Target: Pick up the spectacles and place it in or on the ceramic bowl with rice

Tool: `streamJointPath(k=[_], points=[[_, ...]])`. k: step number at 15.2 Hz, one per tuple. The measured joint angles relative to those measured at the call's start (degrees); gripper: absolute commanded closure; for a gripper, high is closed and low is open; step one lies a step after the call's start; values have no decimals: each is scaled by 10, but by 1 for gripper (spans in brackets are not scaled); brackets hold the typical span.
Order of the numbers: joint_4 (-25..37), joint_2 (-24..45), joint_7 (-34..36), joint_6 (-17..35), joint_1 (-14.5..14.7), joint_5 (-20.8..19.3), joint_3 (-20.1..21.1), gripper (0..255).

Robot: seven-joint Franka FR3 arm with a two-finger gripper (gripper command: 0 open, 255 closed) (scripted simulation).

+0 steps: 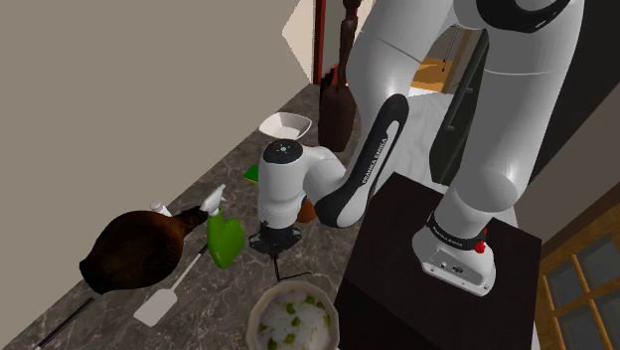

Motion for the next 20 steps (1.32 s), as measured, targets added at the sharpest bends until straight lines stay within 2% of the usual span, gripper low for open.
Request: streamJointPath(k=[5, 7, 12, 14, 17, 20], points=[[0, 0, 0, 0, 0, 0, 0, 255], [-5, -14, -17, -6, -16, 23, 20, 255], [-9, -59, -83, -33, -66, 114, 86, 255], [-12, -86, -122, -47, -88, 167, 117, 255], [-11, -121, -172, -67, -104, 236, 143, 255], [-8, -163, -224, -94, -105, 310, 154, 255]])
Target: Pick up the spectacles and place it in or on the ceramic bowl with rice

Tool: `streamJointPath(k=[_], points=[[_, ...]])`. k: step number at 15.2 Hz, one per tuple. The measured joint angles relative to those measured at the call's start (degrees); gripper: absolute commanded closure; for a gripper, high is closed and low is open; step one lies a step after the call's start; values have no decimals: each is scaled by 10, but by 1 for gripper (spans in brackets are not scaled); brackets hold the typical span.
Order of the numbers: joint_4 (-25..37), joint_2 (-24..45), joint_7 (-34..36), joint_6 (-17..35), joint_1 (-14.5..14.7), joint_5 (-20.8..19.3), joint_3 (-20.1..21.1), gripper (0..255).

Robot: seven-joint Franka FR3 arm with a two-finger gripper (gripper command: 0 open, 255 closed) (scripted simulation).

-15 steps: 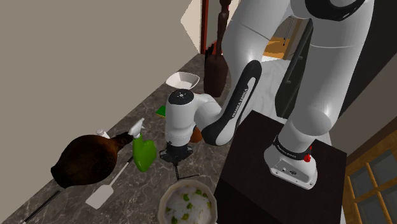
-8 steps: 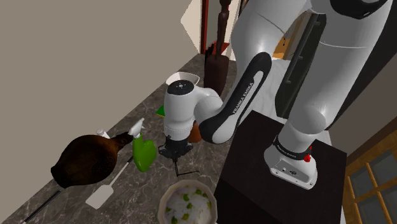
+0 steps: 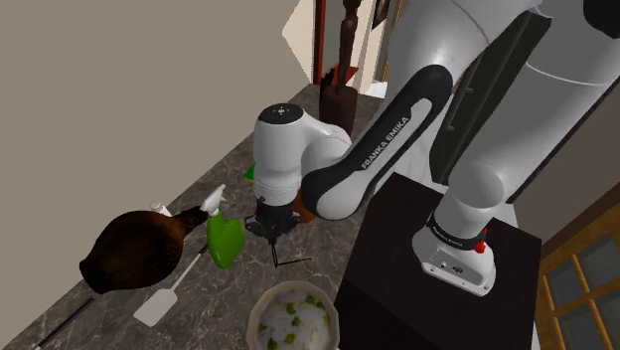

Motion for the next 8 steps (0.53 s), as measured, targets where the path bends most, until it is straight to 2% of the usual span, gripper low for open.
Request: streamJointPath(k=[4, 8], points=[[7, -50, -52, -40, 16, 73, -10, 255], [19, -86, -80, -79, 32, 112, -28, 255]])
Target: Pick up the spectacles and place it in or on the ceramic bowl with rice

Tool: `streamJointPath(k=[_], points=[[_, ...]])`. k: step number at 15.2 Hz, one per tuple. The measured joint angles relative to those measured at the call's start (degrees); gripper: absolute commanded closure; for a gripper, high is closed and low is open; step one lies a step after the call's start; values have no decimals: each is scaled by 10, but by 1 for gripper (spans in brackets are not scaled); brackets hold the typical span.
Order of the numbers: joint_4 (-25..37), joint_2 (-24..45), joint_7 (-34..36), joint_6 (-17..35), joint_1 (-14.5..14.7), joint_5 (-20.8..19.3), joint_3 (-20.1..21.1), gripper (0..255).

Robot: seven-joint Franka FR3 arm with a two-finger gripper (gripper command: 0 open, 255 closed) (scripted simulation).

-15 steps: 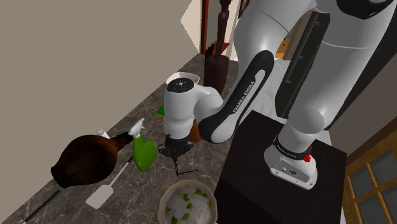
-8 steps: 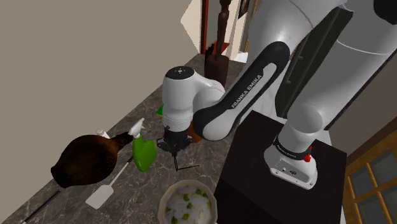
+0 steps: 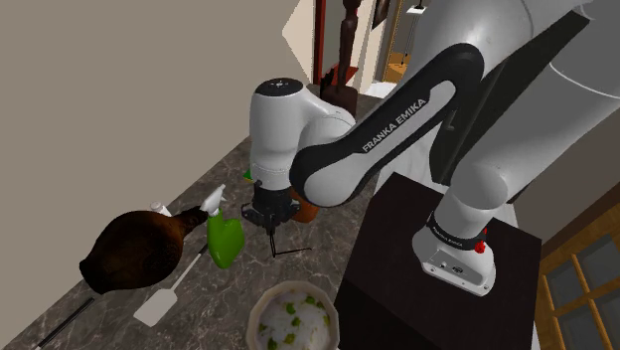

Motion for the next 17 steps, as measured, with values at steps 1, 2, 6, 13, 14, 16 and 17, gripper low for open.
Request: streamJointPath(k=[1, 2, 6, 13, 14, 16, 17], points=[[3, -8, -4, -10, 4, 7, -4, 255], [5, -16, -10, -18, 7, 13, -8, 255], [18, -50, -26, -60, 22, 37, -27, 255], [37, -87, -10, -106, 46, 59, -26, 255], [36, -91, 2, -107, 53, 63, -19, 255], [48, -90, 33, -111, 58, 62, 5, 255], [52, -92, 46, -114, 63, 64, 13, 255]])
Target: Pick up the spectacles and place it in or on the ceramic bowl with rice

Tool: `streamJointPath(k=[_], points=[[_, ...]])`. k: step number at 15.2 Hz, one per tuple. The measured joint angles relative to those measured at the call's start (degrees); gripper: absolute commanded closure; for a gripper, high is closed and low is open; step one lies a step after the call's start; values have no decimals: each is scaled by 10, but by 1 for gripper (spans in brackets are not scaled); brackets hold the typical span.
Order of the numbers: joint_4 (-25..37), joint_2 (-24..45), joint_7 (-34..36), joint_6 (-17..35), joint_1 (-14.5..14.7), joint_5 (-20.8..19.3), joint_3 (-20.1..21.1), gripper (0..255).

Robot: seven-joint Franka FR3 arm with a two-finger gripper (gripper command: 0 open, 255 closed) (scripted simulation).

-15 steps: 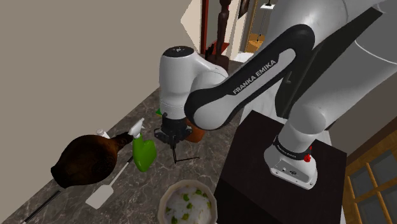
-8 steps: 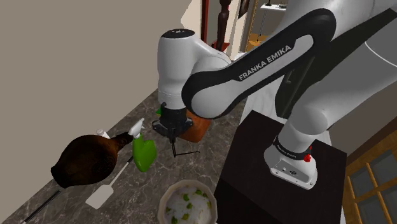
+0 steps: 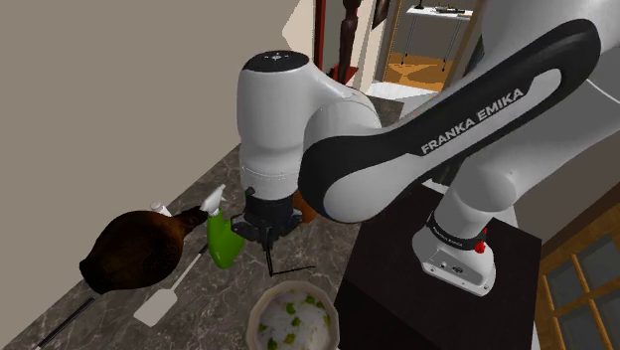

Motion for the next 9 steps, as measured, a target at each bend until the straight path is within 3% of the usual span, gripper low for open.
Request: streamJointPath(k=[5, 9], points=[[30, -1, 80, -13, 13, -1, 60, 255], [59, 15, 144, -16, 2, -18, 120, 255]])
